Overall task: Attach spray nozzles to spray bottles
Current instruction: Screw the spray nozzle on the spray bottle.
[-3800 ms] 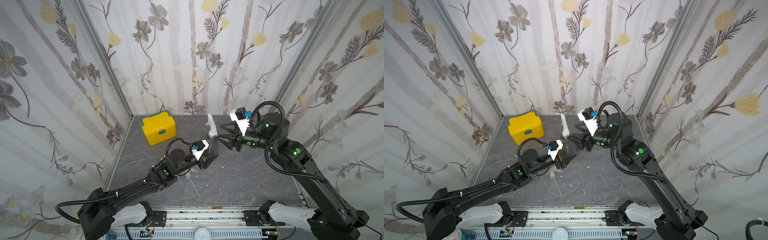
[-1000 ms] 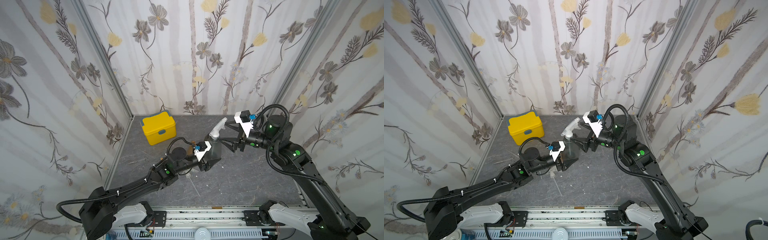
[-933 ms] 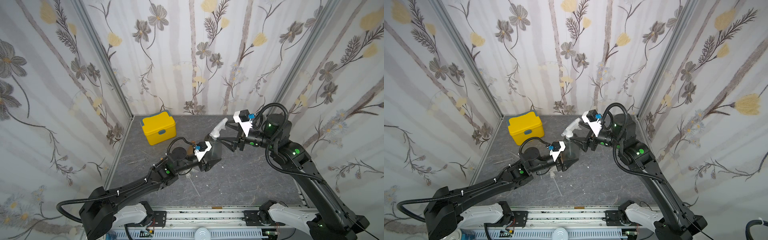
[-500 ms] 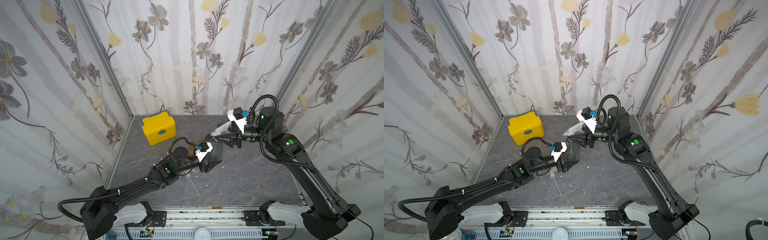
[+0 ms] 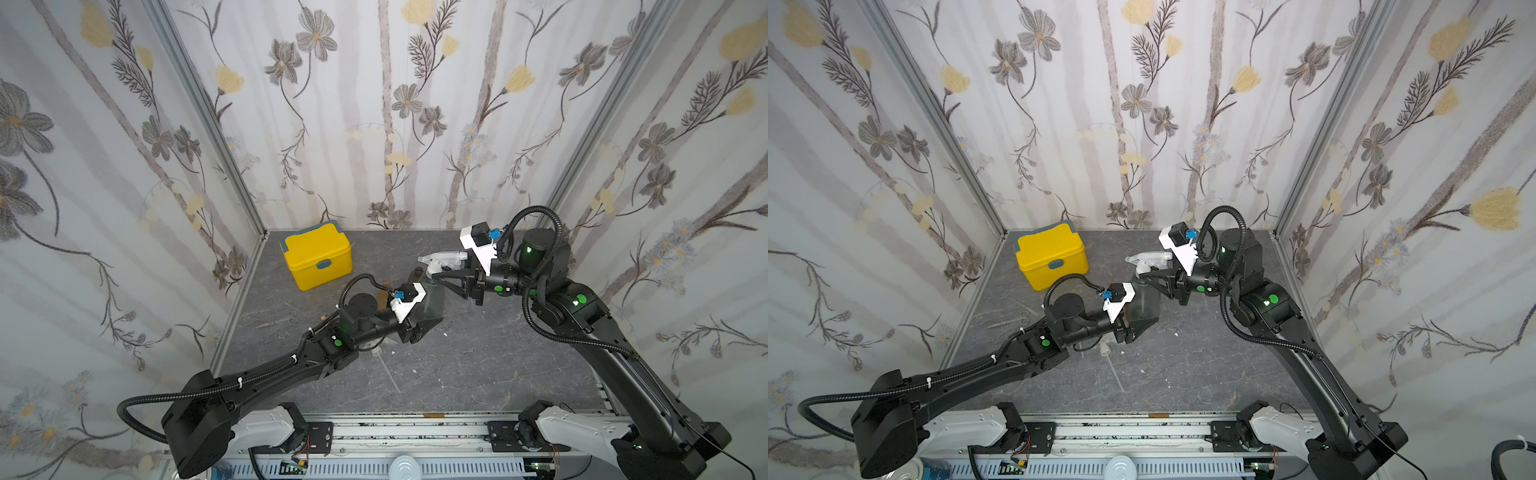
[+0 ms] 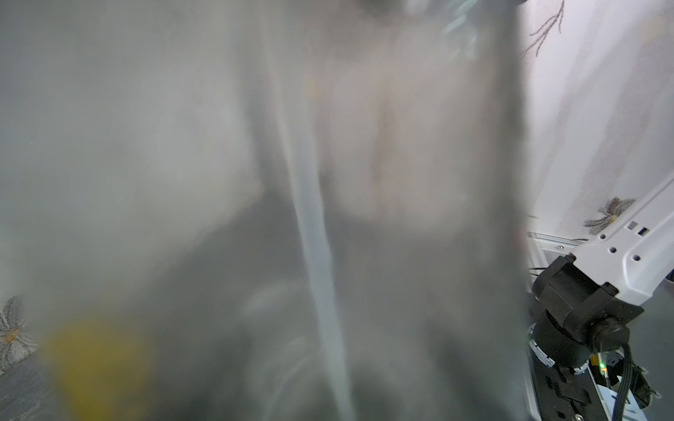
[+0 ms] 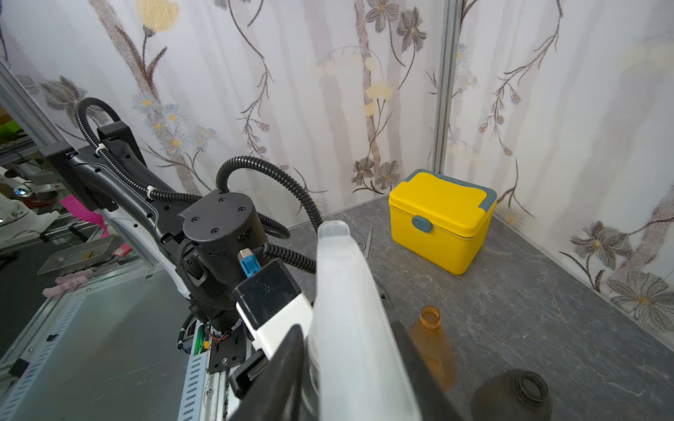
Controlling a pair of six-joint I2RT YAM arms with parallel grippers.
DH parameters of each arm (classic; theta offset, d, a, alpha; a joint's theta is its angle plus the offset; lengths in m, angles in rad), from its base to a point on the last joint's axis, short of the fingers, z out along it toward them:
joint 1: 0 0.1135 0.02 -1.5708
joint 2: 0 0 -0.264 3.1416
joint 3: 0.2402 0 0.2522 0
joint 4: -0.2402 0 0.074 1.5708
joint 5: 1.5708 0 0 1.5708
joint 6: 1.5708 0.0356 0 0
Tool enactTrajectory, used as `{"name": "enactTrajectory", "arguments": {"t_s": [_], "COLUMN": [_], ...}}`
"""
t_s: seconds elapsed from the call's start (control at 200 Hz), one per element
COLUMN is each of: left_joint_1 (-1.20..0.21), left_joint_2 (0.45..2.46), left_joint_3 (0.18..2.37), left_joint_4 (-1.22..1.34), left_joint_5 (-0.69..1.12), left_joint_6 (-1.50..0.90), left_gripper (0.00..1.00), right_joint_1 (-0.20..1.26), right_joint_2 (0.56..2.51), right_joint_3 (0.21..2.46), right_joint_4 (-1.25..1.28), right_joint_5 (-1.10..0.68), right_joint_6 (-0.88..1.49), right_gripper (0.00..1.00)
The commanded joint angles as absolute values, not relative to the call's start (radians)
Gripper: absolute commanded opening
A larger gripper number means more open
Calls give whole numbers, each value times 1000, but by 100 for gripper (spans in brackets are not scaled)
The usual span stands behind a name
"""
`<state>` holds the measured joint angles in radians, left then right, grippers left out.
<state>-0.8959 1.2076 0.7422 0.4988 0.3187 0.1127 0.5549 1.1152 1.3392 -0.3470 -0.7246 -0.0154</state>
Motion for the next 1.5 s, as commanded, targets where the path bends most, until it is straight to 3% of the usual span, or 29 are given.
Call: {"name": "enactTrajectory", "arguments": {"t_s": [0.0, 0.17, 0.435, 0.56, 0.66, 0.949, 1.154, 1.319, 1.494], "left_joint_1": [-895, -895, -894, -895, -895, -895, -896, -895, -895], "left_joint_2": [1210, 1207, 1203, 1204, 1206, 1200, 1197, 1195, 1188], "left_joint_3": [750, 748, 747, 748, 749, 738, 732, 728, 720], "left_joint_4": [537, 538, 539, 544, 546, 577, 587, 594, 607], "left_joint_5": [284, 298, 292, 280, 254, 148, 114, 94, 80], "left_joint_6": [122, 123, 125, 120, 119, 121, 128, 131, 135], "left_gripper": [74, 74, 74, 74, 74, 73, 74, 73, 74], "right_joint_1": [584, 584, 587, 603, 648, 814, 997, 1124, 1140], "right_joint_2": [1095, 1118, 1165, 1151, 1146, 1129, 1155, 1231, 1222], "right_joint_3": [1329, 1343, 1366, 1340, 1320, 1258, 1243, 1319, 1364], "right_joint_4": [-277, -245, -240, -229, -238, -212, -169, -230, -267], "right_joint_5": [-616, -575, -621, -598, -508, 1, 342, 567, 538], "right_joint_6": [15, 16, 35, 54, 65, 149, 212, 212, 209], "right_gripper": [64, 62, 38, 34, 31, 19, 18, 24, 40]}}
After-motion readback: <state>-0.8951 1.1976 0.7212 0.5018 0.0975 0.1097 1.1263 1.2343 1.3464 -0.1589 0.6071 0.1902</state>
